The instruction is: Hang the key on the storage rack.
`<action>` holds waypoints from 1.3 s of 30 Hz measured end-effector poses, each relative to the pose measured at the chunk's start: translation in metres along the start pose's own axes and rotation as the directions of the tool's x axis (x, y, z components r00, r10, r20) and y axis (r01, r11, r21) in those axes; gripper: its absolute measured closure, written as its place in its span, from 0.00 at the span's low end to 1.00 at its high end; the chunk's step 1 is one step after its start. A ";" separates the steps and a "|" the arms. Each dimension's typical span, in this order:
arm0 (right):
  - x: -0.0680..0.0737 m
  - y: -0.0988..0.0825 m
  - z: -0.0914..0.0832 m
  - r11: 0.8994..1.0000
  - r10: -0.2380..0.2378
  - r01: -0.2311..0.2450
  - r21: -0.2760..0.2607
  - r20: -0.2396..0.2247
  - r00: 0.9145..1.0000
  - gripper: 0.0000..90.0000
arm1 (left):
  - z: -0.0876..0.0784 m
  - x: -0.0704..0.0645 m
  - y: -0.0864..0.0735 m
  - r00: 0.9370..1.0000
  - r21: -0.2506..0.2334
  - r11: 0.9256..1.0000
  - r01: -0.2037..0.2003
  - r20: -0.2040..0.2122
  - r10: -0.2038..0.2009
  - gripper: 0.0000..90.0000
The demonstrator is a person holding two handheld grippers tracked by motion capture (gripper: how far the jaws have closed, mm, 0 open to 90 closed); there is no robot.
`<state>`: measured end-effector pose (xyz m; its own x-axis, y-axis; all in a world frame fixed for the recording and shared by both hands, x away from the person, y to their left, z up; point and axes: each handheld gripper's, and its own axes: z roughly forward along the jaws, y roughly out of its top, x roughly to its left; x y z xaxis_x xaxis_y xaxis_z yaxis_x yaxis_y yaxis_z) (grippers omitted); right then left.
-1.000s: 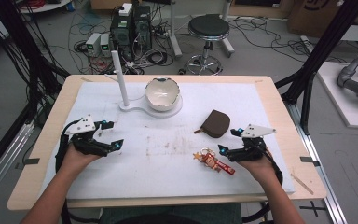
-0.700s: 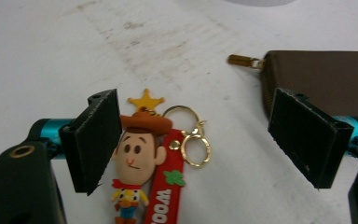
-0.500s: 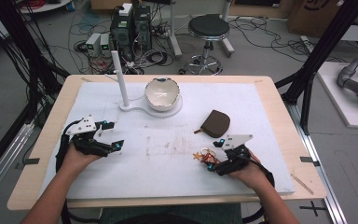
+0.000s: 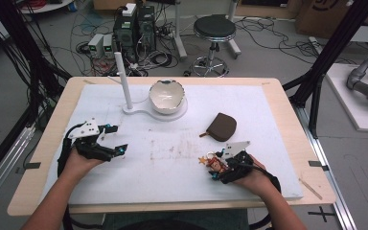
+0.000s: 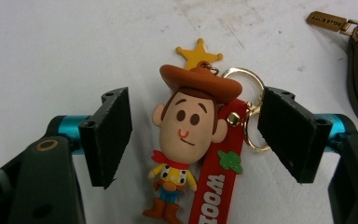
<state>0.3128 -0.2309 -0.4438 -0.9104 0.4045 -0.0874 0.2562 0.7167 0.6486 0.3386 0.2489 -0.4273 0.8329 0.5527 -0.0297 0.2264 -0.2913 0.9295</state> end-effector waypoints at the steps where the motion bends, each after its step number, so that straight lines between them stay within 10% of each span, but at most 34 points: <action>1: 0.000 0.000 0.000 1.000 -0.003 0.003 0.002 -0.002 1.000 0.34 | 0.000 0.000 0.000 1.000 -0.002 1.000 0.002 0.000 -0.002 0.15; 24: 0.001 0.002 -0.001 0.999 -0.044 0.044 0.007 0.036 0.998 0.55 | 0.002 -0.002 0.000 1.000 0.005 1.000 -0.011 0.011 0.011 0.15; 39: 0.000 0.008 -0.020 0.993 -0.033 0.039 -0.112 0.051 0.998 0.56 | 0.001 -0.002 0.000 1.000 0.001 1.000 -0.007 0.010 0.007 0.15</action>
<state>0.3087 -0.2362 -0.4235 -0.9006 0.4088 -0.1476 0.1825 0.6638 0.7253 0.3380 0.2468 -0.4275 0.8394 0.5429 -0.0271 0.2211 -0.2954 0.9294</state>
